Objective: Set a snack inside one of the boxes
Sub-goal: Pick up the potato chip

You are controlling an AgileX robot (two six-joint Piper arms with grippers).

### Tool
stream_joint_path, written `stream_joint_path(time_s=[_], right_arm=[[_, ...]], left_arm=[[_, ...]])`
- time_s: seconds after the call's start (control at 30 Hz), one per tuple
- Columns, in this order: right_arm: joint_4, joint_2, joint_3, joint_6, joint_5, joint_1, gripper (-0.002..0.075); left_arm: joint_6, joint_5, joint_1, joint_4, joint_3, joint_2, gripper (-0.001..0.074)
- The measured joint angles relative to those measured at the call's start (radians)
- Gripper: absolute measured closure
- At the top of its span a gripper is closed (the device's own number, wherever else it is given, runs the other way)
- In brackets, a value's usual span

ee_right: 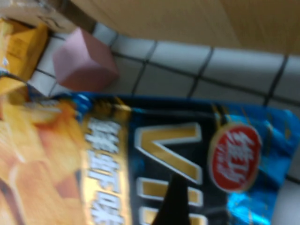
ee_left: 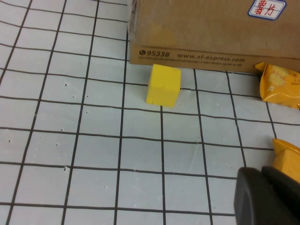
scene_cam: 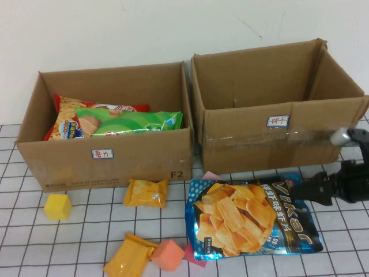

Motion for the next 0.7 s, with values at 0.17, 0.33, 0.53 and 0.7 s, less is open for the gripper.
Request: stream_joint_path(time_s=[0.17, 0.33, 0.53, 0.7], right_arm=[[0.011, 0.056, -0.008, -0.012, 0.056, -0.029, 0.0127], [0.03, 0.102, -0.01, -0.127, 0.226, -0.031, 0.0127], [0.054, 0.121, -0.01, -0.173, 0.295, -0.029, 0.0128], [0.063, 0.124, -0.01, -0.223, 0.291, -0.029, 0.0128]], left_arm=[[0.0, 0.0, 0.0, 0.0, 0.0, 0.0, 0.0736], [0.0, 0.0, 0.0, 0.0, 0.0, 0.0, 0.0736], [0.0, 0.0, 0.0, 0.0, 0.0, 0.0, 0.0736], [0.0, 0.0, 0.0, 0.0, 0.0, 0.0, 0.0736]])
